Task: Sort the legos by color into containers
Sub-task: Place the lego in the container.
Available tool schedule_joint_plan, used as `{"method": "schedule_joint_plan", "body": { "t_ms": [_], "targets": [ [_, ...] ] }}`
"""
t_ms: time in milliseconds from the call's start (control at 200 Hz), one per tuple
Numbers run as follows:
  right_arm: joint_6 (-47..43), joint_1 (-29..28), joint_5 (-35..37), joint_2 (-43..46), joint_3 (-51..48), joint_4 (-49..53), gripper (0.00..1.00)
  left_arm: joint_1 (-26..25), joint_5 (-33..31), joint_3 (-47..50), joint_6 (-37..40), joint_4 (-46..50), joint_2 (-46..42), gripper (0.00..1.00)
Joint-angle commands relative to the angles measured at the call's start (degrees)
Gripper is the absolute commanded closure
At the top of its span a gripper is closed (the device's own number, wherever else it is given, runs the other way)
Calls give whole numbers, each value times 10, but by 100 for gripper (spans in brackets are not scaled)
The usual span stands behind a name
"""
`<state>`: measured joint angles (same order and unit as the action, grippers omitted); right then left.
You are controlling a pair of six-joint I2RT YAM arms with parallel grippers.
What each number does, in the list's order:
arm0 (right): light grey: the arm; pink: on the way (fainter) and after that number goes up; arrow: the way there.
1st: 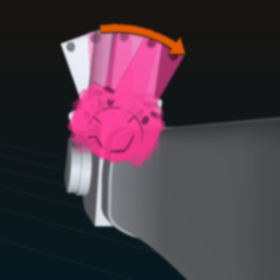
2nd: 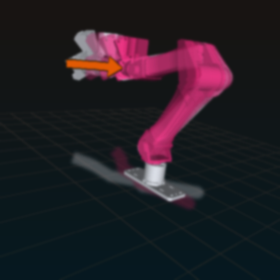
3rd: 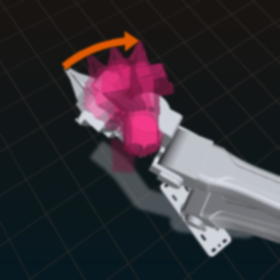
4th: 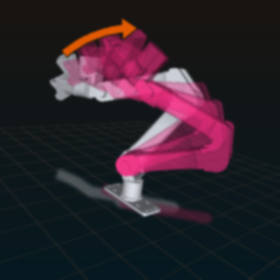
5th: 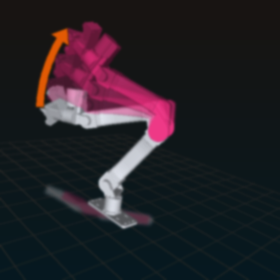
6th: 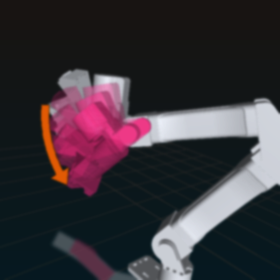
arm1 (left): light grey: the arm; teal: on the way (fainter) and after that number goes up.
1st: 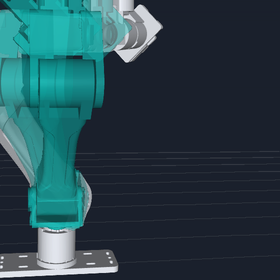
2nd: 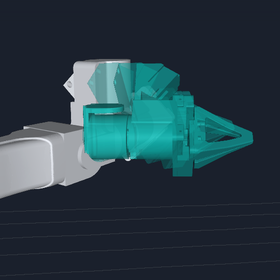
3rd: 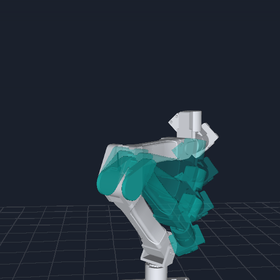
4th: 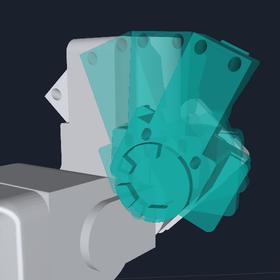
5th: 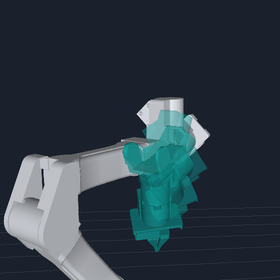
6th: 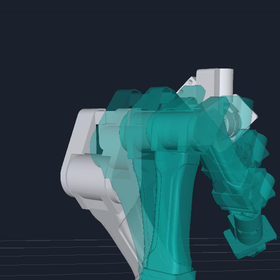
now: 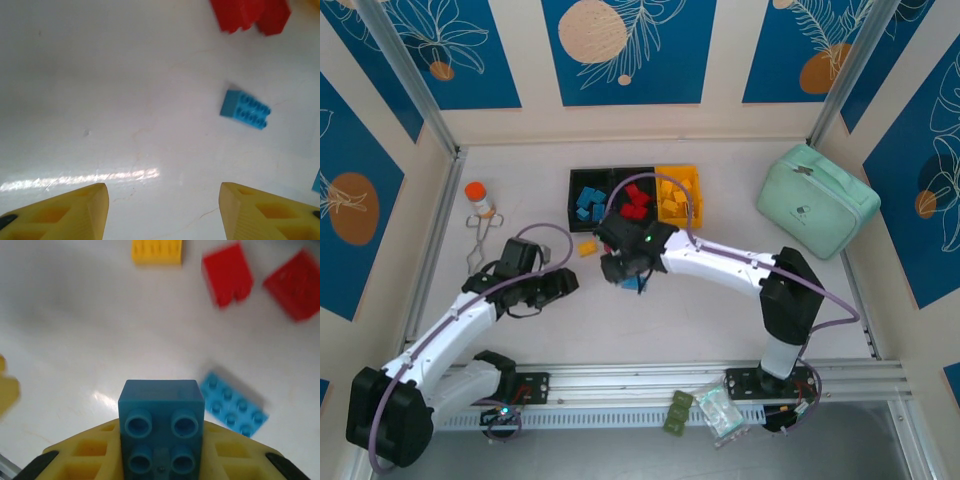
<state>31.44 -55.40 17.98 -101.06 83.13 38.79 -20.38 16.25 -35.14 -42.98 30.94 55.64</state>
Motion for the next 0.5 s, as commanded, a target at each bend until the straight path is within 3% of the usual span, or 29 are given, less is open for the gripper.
{"method": "schedule_joint_plan", "body": {
  "t_ms": [0, 495],
  "targets": [
    [-30, 29, -30, -39, 66, 16, 73, 13, -13, -36, 17, 16, 5, 40],
    [-29, 111, -77, -316, 469, 133, 73, 23, -9, -29, 11, 6, 11, 40]
  ]
}}
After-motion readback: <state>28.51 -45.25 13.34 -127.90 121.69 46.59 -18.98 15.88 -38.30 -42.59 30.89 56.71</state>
